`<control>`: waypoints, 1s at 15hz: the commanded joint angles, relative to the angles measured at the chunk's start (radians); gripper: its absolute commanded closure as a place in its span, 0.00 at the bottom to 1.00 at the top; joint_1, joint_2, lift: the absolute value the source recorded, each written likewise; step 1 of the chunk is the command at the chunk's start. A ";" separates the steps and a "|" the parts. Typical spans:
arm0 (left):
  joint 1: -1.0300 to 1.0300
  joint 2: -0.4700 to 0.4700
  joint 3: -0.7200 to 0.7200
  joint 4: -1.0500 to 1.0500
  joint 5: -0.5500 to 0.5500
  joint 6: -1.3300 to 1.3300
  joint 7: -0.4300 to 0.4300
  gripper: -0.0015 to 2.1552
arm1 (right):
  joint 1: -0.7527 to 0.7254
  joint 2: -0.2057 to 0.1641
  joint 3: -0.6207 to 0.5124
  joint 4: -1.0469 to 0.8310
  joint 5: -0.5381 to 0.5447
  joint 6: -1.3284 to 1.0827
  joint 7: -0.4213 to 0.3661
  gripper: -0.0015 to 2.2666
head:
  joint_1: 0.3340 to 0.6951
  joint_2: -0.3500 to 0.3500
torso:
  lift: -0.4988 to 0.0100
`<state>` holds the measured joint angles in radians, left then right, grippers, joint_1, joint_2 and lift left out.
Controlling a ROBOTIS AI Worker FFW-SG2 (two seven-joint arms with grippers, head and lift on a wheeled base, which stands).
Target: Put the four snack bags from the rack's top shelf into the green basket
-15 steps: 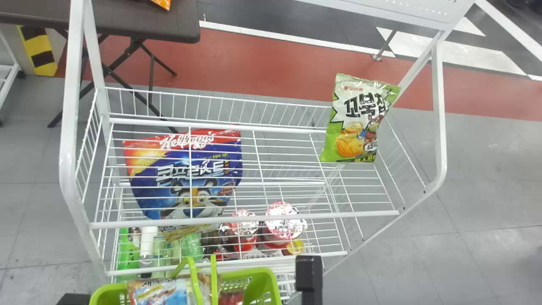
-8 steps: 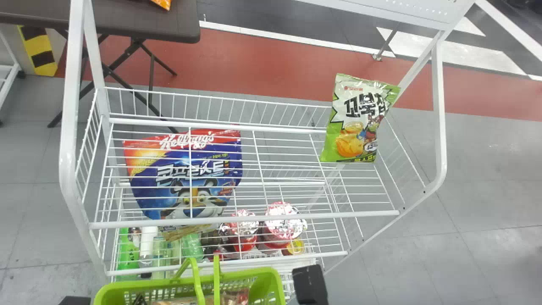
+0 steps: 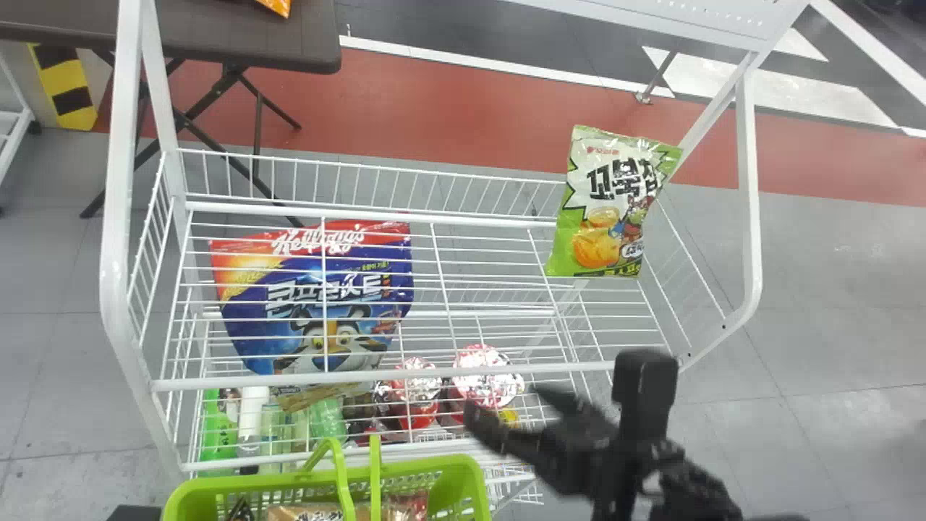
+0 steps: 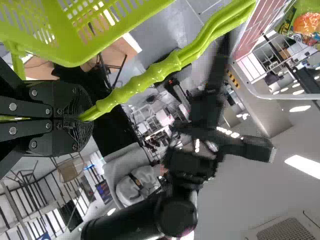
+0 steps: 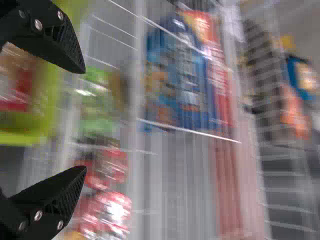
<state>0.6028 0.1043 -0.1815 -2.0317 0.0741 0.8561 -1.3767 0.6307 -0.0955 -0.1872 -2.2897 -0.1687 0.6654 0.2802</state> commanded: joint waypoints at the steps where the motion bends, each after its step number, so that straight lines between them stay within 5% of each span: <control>1: 0.000 0.002 -0.001 0.001 0.000 -0.001 0.004 0.95 | -0.187 0.002 -0.020 0.176 0.020 -0.123 -0.047 0.03 | 1.00 0.00 | 0.98; 5: 0.000 0.009 0.007 0.004 0.004 0.002 0.005 0.95 | -0.422 0.002 -0.043 0.441 0.159 -0.341 -0.260 0.04 | 1.00 0.00 | 0.98; 11: -0.012 0.014 0.010 0.011 0.010 0.005 0.005 0.95 | -0.669 -0.016 -0.129 0.701 0.273 -0.292 -0.306 0.04 | 1.00 0.00 | 0.98; 12: -0.014 0.014 0.010 0.011 0.010 0.005 0.005 0.95 | -0.695 -0.039 -0.132 0.727 0.273 -0.237 -0.282 0.17 | 1.00 0.00 | 0.98; 13: -0.015 0.014 0.010 0.013 0.010 0.008 0.007 0.95 | -0.695 -0.058 -0.133 0.727 0.264 -0.163 -0.257 0.68 | 1.00 0.00 | 0.98; 14: -0.020 0.014 0.010 0.015 0.010 0.015 0.007 0.95 | -0.678 -0.056 -0.140 0.710 0.252 -0.148 -0.222 0.98 | 1.00 0.00 | 0.98; 15: -0.023 0.012 0.010 0.015 0.010 0.018 0.008 0.95 | -0.644 -0.053 -0.140 0.673 0.247 -0.166 -0.208 0.98 | 1.00 0.00 | 0.98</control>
<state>0.5840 0.1179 -0.1717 -2.0183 0.0844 0.8689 -1.3687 -0.0459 -0.1484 -0.3243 -1.5808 0.0868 0.4969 0.0636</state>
